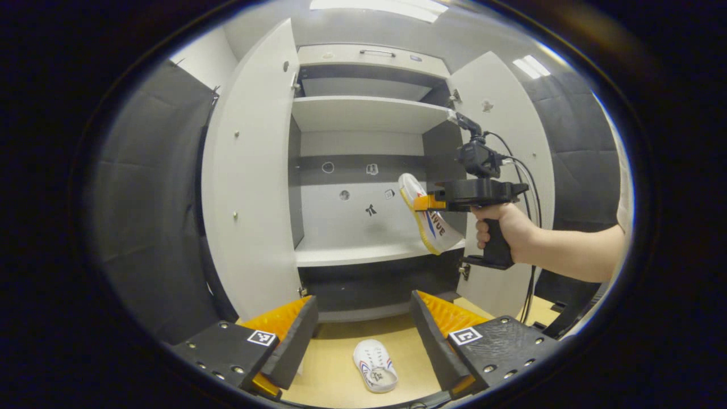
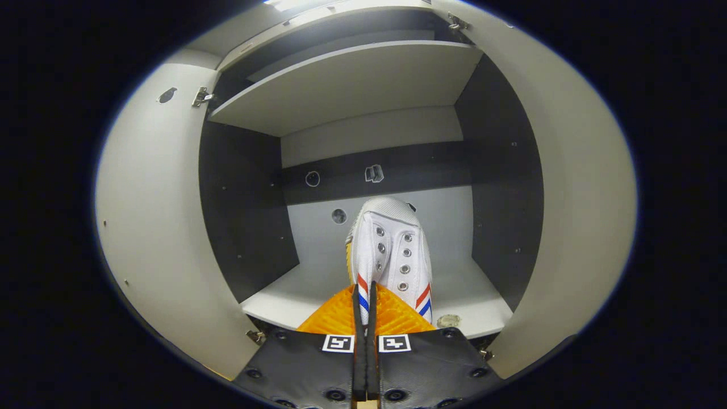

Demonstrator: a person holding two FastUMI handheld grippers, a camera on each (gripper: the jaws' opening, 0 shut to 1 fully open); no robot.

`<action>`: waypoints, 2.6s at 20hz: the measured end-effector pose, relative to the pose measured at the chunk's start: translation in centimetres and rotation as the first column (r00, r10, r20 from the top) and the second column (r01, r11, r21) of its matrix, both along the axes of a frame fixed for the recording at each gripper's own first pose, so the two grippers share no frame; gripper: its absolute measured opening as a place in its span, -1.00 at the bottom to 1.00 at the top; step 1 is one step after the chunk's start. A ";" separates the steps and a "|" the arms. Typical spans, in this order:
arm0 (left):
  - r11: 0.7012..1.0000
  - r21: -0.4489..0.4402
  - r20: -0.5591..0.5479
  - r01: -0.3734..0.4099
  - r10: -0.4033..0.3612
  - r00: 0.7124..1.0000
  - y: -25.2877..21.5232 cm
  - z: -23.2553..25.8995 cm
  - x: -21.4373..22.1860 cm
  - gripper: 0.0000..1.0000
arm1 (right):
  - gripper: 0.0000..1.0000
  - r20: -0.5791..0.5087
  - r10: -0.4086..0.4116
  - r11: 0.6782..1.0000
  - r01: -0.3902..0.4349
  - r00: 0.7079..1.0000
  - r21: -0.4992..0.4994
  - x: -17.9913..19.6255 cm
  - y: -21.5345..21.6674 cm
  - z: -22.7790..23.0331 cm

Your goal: Grab one shoe with the right hand and put it into the shoe cabinet, grab the other shoe with the left hand and put it into the shoe cabinet; then close the right door with the right hand and the left door with the left hand.

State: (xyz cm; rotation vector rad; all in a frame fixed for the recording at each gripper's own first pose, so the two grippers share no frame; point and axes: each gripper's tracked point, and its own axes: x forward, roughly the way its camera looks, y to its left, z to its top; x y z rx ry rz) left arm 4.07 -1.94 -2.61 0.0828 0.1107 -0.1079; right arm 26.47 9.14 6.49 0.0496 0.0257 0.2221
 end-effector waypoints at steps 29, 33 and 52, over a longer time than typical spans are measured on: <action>0.996 -0.063 -0.009 -0.065 0.064 0.998 3.4 0.6 1.5 0.87 | 0.96 0.072 -0.185 0.982 0.182 0.980 0.047 2.8 -3.2 2.3; 0.999 -0.030 -0.041 0.014 -0.016 0.999 4.7 -2.2 -1.2 0.88 | 0.96 0.042 -0.229 0.973 0.227 0.973 0.031 -5.2 -3.0 -1.6; 0.979 -0.066 -0.388 0.194 -0.204 0.899 -0.7 -24.2 -0.5 0.89 | 0.98 -0.196 -0.551 0.835 0.532 0.811 -0.144 -32.4 -14.0 -16.6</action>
